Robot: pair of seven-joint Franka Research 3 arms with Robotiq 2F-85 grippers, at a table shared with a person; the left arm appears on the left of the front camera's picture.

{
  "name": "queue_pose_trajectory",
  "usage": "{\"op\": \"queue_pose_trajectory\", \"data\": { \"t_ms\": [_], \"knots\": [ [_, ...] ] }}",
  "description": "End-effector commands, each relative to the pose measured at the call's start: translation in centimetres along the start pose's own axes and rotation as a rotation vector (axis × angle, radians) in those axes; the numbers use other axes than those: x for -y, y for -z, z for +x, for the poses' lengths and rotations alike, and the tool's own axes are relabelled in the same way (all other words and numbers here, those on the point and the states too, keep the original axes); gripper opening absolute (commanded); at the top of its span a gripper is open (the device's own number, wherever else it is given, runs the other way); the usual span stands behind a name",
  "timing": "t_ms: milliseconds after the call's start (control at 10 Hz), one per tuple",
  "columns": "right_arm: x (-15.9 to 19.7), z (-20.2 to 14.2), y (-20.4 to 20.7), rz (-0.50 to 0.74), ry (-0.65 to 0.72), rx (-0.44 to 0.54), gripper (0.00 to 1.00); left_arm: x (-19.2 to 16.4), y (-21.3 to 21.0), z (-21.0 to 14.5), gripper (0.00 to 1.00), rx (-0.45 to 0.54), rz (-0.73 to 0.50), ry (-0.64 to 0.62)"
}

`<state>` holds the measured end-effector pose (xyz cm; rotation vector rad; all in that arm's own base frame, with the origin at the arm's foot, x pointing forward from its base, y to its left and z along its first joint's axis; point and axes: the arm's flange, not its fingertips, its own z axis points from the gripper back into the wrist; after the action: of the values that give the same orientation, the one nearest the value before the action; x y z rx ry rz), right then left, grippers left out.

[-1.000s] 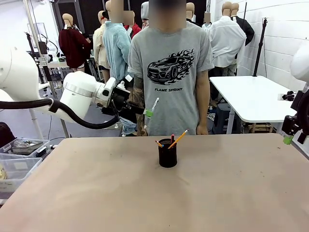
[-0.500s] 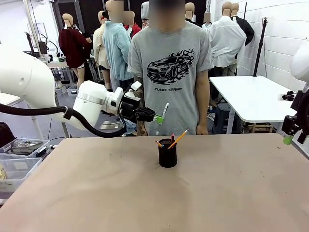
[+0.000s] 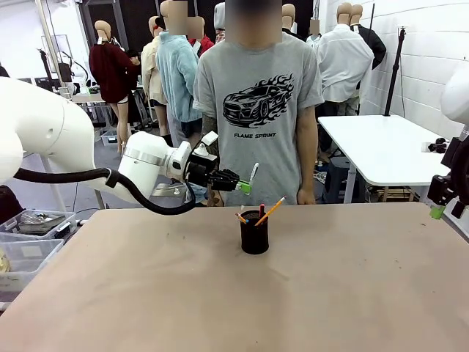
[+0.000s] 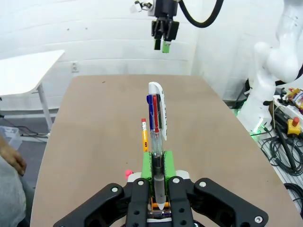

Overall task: Place the pens into the pen holder.
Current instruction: Pick up a writing instrument from the table and place it into the Pen holder.

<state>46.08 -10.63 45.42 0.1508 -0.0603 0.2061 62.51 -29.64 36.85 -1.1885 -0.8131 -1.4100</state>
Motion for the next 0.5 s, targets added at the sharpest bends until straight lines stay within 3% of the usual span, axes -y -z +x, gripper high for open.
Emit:
{"op": "queue_pose_trajectory", "data": {
  "t_ms": [0,400],
  "knots": [
    [0.0,0.1,0.0,-0.008,0.000,0.001,0.62,-1.2,0.5,-0.3,0.00,0.036,-0.037,0.015],
    [0.0,0.1,0.0,-0.008,0.000,0.001,0.62,-2.6,2.1,-1.4,0.00,0.039,-0.075,-0.023]
  ]
}}
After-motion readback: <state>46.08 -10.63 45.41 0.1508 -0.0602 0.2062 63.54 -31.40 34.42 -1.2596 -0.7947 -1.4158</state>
